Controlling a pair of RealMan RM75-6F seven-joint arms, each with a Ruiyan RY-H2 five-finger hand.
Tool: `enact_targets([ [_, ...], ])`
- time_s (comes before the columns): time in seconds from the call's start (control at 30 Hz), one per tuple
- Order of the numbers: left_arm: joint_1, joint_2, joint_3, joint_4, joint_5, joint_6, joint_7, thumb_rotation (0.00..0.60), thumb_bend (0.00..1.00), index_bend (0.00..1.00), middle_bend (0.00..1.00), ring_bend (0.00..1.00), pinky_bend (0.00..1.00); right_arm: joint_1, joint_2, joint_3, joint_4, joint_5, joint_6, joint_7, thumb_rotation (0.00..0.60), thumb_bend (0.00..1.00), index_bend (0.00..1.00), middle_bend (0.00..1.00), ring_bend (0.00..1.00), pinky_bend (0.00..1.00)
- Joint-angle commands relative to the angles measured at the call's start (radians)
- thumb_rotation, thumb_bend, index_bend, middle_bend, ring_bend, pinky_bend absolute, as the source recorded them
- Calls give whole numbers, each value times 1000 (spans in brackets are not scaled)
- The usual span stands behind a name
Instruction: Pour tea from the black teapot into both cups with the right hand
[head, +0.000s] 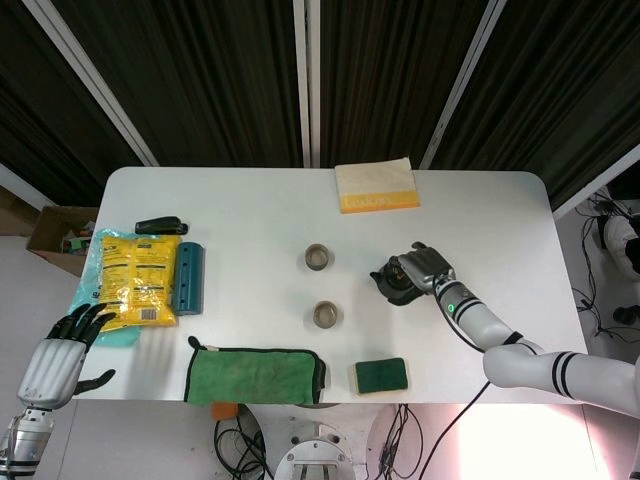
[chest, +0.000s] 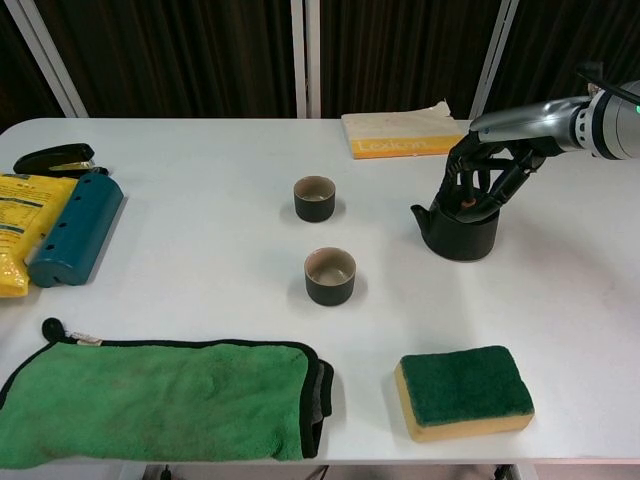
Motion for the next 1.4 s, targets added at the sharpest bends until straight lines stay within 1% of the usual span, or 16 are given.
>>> enact_targets([
  [0.03,0,0,0,0,-1,-1,1,600,68,196,107,88,215,2,1,-1,-1,0,-3,4,416,176,376,409,346,159],
  [0.33,-1,1,0,0,-2,-1,-2,600,68,202,107,88,215,12,2,-11,-1,11,0,6,415,176,443,461,403,191],
  [0.5,0,1,0,0,-3,-1,-3,600,68,202,107,89,216,19,5,-16,-7,18,2,2,416,176,476,483,428,140],
  [0.97,-1,-2,1,8,-4,-4,-9,600,69,203,107,88,217,47,22,-37,-24,68,-17,2,416,178,617,578,529,154],
  [1.13,0,-2,1,9,-4,-3,-10,600,69,203,107,88,217,53,27,-43,-31,73,-18,3,416,177,647,602,553,142],
  [1.4,2,-2,2,12,-5,-1,-13,600,69,203,107,89,217,63,35,-46,-32,90,-46,28,416,177,740,671,621,133],
])
